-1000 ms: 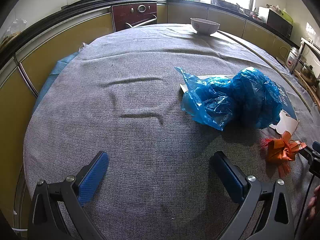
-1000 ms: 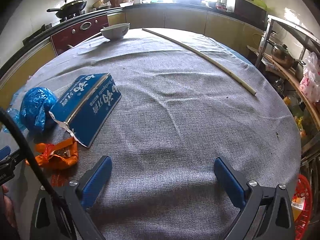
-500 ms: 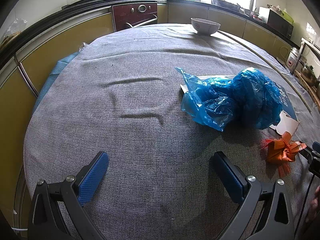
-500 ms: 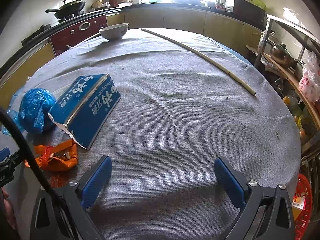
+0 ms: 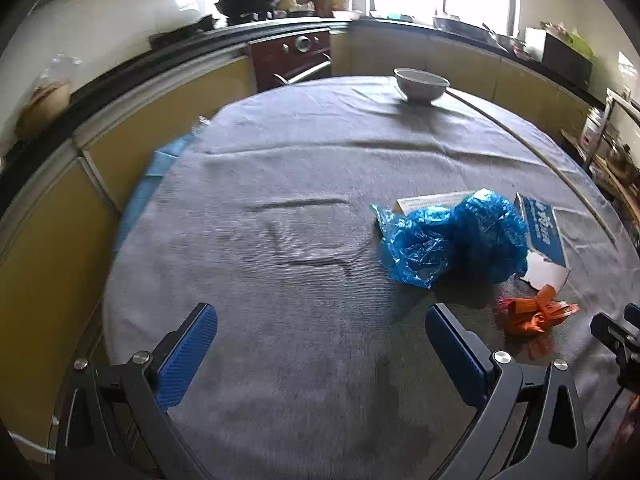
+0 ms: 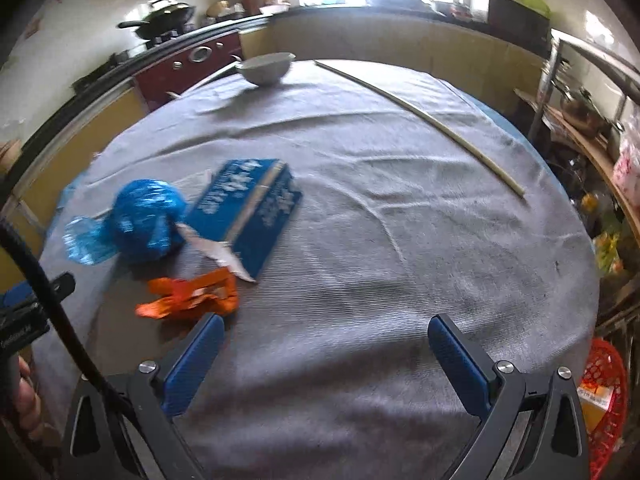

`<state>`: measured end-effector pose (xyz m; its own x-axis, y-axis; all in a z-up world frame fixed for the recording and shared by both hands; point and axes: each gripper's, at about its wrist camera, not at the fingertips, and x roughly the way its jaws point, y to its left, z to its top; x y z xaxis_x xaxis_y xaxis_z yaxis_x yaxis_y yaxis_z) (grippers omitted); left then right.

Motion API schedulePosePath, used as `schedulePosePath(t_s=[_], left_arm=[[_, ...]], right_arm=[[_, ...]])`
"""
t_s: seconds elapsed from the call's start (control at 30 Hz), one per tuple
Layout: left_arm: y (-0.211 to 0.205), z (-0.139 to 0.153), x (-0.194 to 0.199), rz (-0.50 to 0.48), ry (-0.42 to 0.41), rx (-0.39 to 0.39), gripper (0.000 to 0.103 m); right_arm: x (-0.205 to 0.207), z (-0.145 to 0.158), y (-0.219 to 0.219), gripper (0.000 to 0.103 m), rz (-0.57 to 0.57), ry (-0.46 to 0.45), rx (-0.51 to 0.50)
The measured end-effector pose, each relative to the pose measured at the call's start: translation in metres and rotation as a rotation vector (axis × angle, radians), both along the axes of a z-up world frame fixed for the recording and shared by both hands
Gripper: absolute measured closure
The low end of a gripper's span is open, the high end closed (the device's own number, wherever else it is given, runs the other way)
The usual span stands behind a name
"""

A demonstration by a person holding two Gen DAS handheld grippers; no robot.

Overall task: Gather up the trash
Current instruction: 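Hold both open tools above the table, approaching the blue bag and orange wrapper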

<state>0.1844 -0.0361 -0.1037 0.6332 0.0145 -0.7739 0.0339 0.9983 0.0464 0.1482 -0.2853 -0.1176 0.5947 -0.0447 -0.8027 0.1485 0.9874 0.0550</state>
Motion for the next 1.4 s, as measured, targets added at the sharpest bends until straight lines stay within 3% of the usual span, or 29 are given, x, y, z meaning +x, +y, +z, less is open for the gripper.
schedulePosePath(t_s=[0.4, 0.63, 1.0, 1.4], left_arm=[[-0.017, 0.036, -0.038, 0.0, -0.062, 0.042, 0.0], [-0.029, 0.044, -0.054, -0.016, -0.071, 0.056, 0.0], [-0.031, 0.052, -0.059, -0.033, -0.095, 0.045, 0.0], [-0.001, 0.044, -0.038, -0.009, -0.074, 0.039, 0.0]], right_arm=[[-0.04, 0.037, 0.003, 0.0, 0.043, -0.13, 0.029], [-0.054, 0.045, 0.0, 0.0, 0.053, -0.161, 0.034], [-0.069, 0.054, 0.007, 0.0, 0.089, -0.173, 0.05], [-0.04, 0.043, 0.034, 0.0, 0.127, -0.123, 0.121]])
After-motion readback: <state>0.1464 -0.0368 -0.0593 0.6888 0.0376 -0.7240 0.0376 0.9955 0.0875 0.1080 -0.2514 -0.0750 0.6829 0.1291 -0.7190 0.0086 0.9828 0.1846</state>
